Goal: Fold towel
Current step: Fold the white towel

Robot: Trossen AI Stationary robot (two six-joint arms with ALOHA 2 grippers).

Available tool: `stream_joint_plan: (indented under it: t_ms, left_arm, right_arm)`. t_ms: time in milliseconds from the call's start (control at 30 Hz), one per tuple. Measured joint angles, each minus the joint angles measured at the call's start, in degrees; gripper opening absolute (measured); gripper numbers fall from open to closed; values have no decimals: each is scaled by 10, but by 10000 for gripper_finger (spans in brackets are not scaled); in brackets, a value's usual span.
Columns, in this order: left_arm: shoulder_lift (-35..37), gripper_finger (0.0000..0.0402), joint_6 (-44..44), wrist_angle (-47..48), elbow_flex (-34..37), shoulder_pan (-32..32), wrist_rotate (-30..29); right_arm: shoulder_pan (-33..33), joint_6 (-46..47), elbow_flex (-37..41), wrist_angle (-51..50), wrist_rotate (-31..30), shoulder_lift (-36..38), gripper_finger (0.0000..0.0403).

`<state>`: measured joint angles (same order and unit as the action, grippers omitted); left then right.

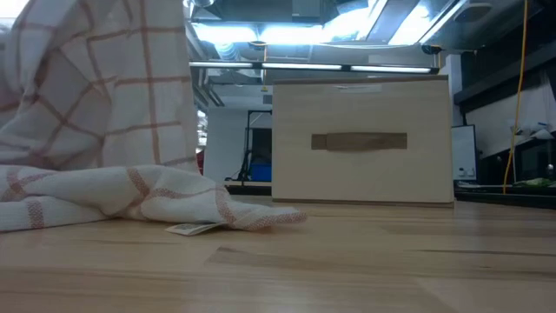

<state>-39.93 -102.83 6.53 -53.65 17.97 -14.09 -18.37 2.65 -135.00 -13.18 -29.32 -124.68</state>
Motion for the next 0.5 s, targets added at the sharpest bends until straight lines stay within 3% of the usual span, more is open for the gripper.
stream_joint_plan:
  t_ms: [267,500]
  left_arm:
    - [9,0,2,-9,0,-6,-2]
    - [-11,0,47,-151,0,-43,-25]
  right_arm:
    - [-23,48,0,-10,-48,0,237]
    - [-22,191,0,-47,-48,0,237]
